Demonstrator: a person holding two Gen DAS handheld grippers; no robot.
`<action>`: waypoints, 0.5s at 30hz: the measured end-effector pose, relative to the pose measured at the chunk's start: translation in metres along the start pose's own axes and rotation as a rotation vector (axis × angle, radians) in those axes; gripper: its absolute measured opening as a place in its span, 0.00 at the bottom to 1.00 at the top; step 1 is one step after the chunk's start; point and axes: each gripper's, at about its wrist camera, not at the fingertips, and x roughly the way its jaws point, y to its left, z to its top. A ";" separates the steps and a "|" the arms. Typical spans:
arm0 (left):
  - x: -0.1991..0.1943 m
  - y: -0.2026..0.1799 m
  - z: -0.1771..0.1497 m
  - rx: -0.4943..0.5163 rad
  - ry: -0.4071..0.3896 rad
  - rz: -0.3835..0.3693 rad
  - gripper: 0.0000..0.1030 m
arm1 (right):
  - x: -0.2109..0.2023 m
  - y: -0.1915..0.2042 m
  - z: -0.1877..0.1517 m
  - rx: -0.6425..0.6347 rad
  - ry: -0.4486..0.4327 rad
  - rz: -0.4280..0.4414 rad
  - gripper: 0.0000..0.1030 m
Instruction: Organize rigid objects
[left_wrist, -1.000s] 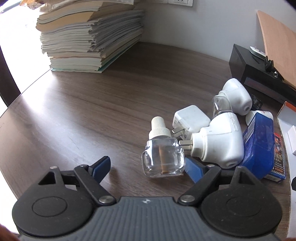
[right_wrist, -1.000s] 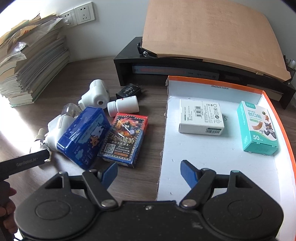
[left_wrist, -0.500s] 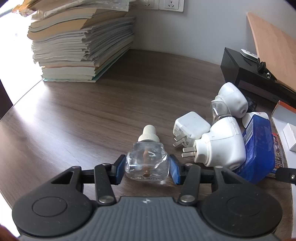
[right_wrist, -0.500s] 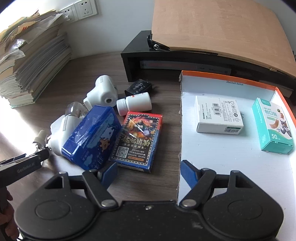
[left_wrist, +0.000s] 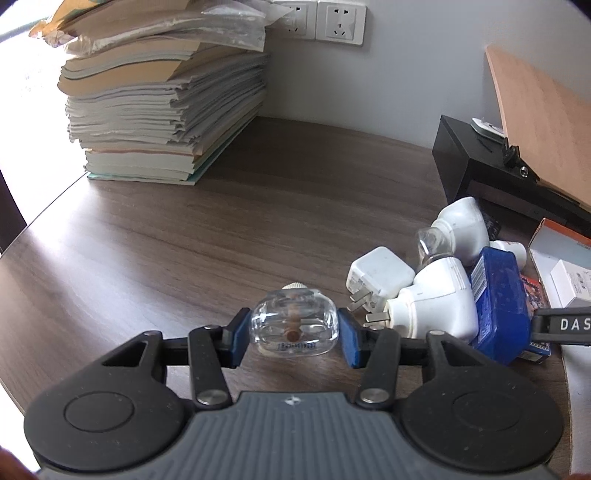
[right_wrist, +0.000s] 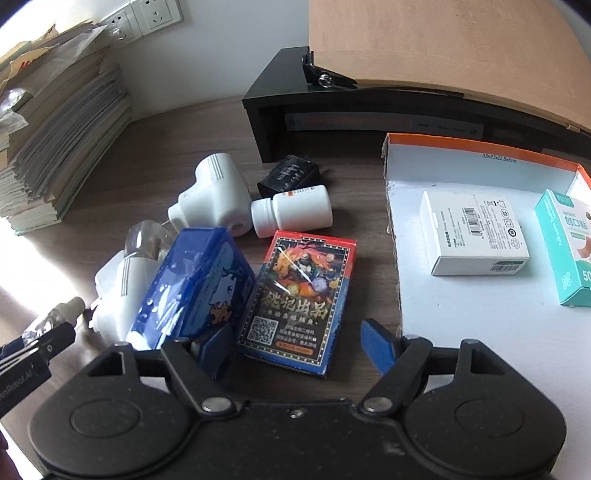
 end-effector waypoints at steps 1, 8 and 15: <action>0.000 0.000 0.000 0.001 0.000 -0.003 0.49 | 0.002 0.000 0.003 0.023 0.008 -0.004 0.87; -0.001 -0.001 0.001 0.007 -0.004 -0.017 0.49 | 0.014 -0.001 0.016 0.058 0.010 -0.046 0.86; -0.007 -0.008 0.005 0.021 -0.023 -0.036 0.49 | 0.003 -0.005 0.010 0.017 -0.028 -0.036 0.69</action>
